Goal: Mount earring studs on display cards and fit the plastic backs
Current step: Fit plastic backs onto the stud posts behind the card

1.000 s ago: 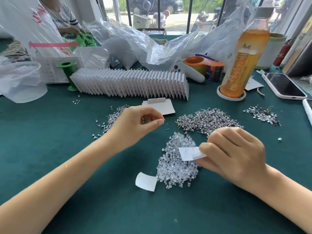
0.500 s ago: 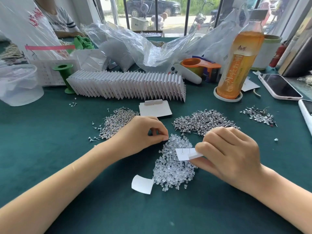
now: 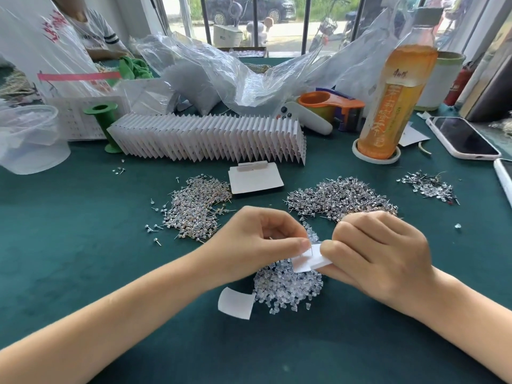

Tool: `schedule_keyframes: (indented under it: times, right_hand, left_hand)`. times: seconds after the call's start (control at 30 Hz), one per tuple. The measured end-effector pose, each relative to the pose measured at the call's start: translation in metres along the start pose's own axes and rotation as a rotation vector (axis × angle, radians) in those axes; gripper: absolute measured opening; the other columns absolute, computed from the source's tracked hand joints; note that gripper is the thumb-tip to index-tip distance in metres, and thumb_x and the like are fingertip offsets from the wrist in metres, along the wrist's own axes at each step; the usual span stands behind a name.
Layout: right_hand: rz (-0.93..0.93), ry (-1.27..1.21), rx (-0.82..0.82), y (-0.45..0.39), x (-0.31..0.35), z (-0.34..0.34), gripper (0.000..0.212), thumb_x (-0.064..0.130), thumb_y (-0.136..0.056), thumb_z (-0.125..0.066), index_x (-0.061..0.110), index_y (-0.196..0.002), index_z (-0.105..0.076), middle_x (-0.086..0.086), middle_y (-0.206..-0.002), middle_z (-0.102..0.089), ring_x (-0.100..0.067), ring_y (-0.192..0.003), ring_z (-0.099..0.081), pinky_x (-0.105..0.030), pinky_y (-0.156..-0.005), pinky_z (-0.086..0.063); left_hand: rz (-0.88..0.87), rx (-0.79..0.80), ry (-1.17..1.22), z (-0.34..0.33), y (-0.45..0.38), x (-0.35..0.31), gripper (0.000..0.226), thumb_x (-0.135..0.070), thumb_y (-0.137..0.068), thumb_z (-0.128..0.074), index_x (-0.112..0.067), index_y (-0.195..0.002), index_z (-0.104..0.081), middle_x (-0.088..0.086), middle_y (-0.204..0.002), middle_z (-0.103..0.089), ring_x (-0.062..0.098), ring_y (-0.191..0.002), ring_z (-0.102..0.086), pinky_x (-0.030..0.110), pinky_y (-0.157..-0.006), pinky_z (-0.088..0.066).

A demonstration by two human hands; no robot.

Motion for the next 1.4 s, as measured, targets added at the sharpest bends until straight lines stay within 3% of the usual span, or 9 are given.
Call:
schedule_keyframes:
  times: [0.43,0.67,0.8,0.93,1.17,1.4]
  right_hand:
    - [0.012,-0.032,-0.018,0.000,0.002,0.001,0.039,0.028,-0.090,-0.058,0.016,-0.054,-0.062,0.000,-0.056,-0.053,-0.021,-0.051,-0.057,-0.026,-0.057,-0.035]
    - [0.033,-0.046,-0.009,-0.001,0.005,0.003,0.035,0.030,-0.088,-0.061,0.016,-0.056,-0.063,0.001,-0.057,-0.054,-0.021,-0.051,-0.056,-0.027,-0.054,-0.041]
    - [0.044,-0.020,0.005,-0.002,0.006,0.004,0.026,0.030,-0.069,-0.082,0.016,-0.056,-0.064,0.001,-0.057,-0.054,-0.020,-0.050,-0.056,-0.027,-0.052,-0.041]
    - [0.052,-0.020,0.008,-0.002,0.007,0.003,0.025,0.026,-0.071,-0.080,0.016,-0.055,-0.063,0.001,-0.056,-0.054,-0.021,-0.049,-0.055,-0.028,-0.050,-0.042]
    - [0.069,-0.033,0.034,-0.004,0.009,0.003,0.021,0.021,-0.064,-0.082,0.016,-0.055,-0.064,0.000,-0.057,-0.055,-0.021,-0.050,-0.056,-0.028,-0.049,-0.043]
    - [0.078,-0.029,0.023,-0.005,0.010,0.004,0.021,0.017,-0.066,-0.081,0.015,-0.056,-0.062,0.001,-0.055,-0.052,-0.021,-0.048,-0.055,-0.026,-0.044,-0.044]
  left_hand:
    - [-0.002,0.016,-0.037,-0.002,0.002,-0.002,0.007,-0.010,-0.084,-0.069,-0.016,-0.079,-0.071,-0.002,-0.076,-0.070,0.009,-0.072,-0.062,0.021,-0.072,-0.050]
    - [-0.042,0.068,-0.159,-0.004,0.004,-0.009,0.007,-0.011,-0.086,-0.066,-0.015,-0.082,-0.068,-0.010,-0.070,-0.065,0.006,-0.065,-0.057,0.026,-0.065,-0.045]
    - [-0.065,0.073,-0.201,-0.005,0.005,-0.012,0.008,-0.010,-0.086,-0.066,-0.015,-0.081,-0.068,-0.014,-0.065,-0.064,0.000,-0.060,-0.053,0.017,-0.060,-0.040]
    - [-0.109,0.053,-0.263,-0.006,0.006,-0.016,0.006,-0.008,-0.085,-0.067,-0.011,-0.080,-0.069,-0.016,-0.060,-0.062,-0.005,-0.051,-0.049,0.004,-0.052,-0.032]
    - [-0.134,0.043,-0.302,-0.006,0.007,-0.019,0.007,-0.010,-0.085,-0.067,-0.013,-0.079,-0.069,-0.018,-0.057,-0.061,-0.006,-0.050,-0.048,0.008,-0.050,-0.031]
    - [-0.148,0.051,-0.285,-0.008,0.008,-0.021,0.007,-0.006,-0.084,-0.067,-0.008,-0.078,-0.069,-0.017,-0.056,-0.060,-0.008,-0.048,-0.048,0.002,-0.051,-0.032]
Point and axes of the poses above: each hand's wrist, its own y-axis away from the middle knuckle, its own z-axis out of the back of the hand, x = y × z, the point moved 7 cm from there along -y, towards the middle knuckle
